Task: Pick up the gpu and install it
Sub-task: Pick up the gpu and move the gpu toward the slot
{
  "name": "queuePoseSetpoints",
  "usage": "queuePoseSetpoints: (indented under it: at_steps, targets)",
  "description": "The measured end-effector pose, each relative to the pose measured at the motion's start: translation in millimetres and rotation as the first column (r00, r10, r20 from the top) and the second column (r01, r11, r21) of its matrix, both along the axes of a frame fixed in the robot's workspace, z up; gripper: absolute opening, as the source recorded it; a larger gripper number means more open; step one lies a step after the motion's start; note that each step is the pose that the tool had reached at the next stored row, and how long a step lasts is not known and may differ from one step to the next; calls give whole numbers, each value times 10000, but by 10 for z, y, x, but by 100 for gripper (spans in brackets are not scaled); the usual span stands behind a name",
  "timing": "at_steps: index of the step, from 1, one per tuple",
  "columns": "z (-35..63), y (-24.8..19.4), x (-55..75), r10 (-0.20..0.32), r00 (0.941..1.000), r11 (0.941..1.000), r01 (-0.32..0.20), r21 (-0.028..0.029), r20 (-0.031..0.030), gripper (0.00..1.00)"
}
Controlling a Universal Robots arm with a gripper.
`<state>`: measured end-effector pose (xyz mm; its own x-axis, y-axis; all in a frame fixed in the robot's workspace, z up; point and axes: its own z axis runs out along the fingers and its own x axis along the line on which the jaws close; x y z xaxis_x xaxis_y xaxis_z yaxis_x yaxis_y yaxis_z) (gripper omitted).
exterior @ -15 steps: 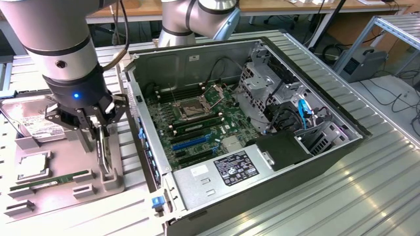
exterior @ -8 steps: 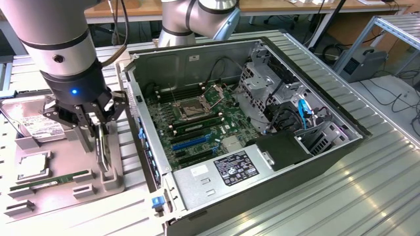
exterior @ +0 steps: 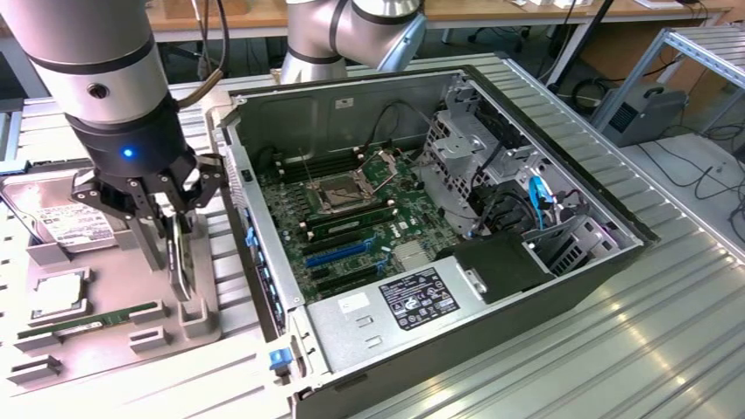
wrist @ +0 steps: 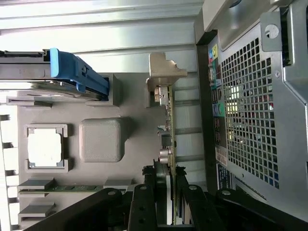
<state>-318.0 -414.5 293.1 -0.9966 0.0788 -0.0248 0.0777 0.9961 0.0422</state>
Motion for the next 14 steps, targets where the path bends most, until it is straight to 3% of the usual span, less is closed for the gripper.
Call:
queuePoseSetpoints:
  at_steps: [14]
  targets:
    - [176,5,0,0,10000,10000,0,-2,-1,27]
